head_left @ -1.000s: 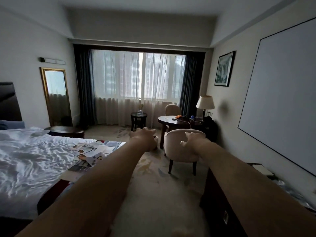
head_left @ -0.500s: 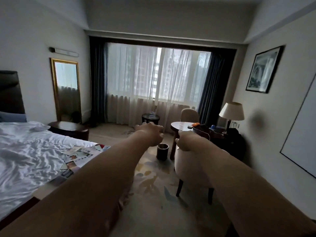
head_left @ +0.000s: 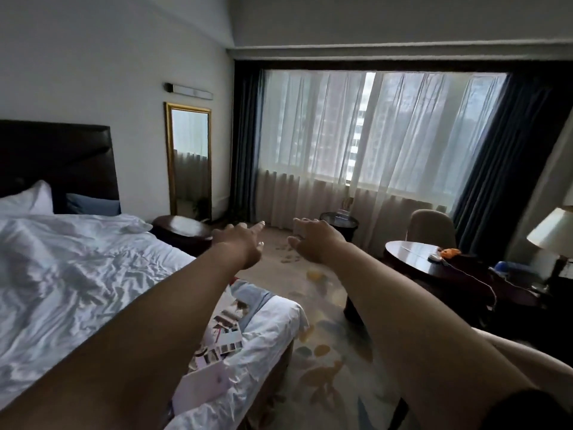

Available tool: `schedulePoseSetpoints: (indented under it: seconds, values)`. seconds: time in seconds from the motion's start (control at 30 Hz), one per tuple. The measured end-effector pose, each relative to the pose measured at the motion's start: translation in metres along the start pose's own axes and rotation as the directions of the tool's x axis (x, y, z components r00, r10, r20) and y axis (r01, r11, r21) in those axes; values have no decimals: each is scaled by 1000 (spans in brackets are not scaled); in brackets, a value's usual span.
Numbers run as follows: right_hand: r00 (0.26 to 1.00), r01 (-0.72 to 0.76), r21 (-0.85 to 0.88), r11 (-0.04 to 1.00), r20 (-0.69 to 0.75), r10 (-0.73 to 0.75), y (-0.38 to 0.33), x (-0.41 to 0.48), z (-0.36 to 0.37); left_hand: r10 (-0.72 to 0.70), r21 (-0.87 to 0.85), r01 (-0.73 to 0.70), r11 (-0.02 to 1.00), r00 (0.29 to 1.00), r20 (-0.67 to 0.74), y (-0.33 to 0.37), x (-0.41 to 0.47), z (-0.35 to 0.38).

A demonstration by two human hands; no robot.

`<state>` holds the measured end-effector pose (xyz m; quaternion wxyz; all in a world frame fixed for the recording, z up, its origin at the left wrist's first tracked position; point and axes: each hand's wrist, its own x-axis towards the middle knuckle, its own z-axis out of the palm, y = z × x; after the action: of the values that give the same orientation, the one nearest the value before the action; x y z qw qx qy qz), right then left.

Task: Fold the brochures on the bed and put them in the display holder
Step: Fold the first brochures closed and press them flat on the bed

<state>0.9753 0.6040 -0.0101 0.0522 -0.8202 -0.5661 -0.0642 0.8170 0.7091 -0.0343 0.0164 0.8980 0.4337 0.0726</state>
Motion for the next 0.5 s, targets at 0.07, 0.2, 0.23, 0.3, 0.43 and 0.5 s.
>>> schedulePoseSetpoints:
  seconds: [0.07,0.2,0.23,0.3,0.43,0.5]
  values:
    - [999,39,6,999,15,-39,-3,66,17,-43,18,43,999,999,23,-27,45,15]
    - [992,121,47,992,21,-122,-12,188,51,-191,0,191,982,981,28,-79,136,33]
    - [988,148,54,987,25,-150,-16,216,61,-226,-1,227,974,974,28,-91,156,37]
    - [976,212,80,974,38,-215,-24,269,81,-281,7,281,960,959,43,-112,191,47]
    - [934,350,132,928,27,-356,-48,380,121,-400,73,397,915,916,31,-159,256,80]
    - [901,425,146,893,30,-433,-67,436,144,-481,83,479,874,877,1,-184,285,97]
